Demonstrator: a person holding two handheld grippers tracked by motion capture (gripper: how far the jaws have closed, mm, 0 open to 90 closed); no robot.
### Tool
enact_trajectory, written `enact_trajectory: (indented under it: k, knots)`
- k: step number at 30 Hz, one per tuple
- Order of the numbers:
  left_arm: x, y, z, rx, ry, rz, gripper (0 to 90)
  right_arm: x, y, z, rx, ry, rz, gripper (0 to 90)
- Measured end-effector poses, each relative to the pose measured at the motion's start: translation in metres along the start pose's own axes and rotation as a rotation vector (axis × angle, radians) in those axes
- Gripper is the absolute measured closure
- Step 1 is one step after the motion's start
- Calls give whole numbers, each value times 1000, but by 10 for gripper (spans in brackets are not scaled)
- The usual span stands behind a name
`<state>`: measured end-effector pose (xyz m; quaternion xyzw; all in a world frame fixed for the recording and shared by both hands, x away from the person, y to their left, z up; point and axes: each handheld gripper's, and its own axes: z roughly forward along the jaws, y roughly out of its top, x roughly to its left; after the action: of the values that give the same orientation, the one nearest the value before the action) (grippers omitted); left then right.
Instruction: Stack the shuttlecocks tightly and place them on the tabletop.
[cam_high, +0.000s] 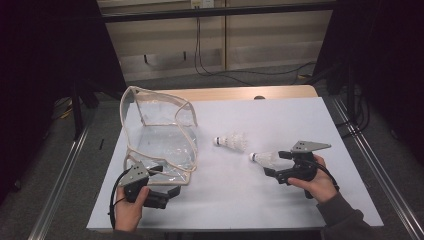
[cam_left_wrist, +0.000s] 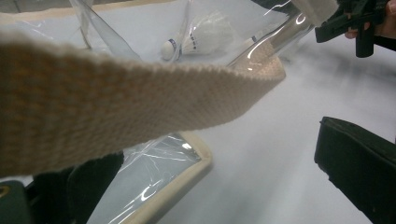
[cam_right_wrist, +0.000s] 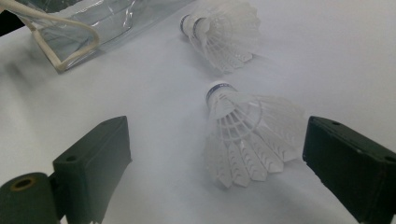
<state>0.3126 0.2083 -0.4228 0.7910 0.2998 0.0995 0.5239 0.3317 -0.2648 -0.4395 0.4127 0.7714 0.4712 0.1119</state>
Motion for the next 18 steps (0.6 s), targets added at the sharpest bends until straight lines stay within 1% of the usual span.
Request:
enact_trajectory:
  k: [6,9,18]
  knots:
    - [0,0,0,0,-1,0,12,1,0,1,0,3,-3,64]
    - [0,0,0,4,0,2,12,2,0,3,6,3,-12,64]
    - [0,0,0,4,0,3,12,2,-1,5,11,-4,-9,61]
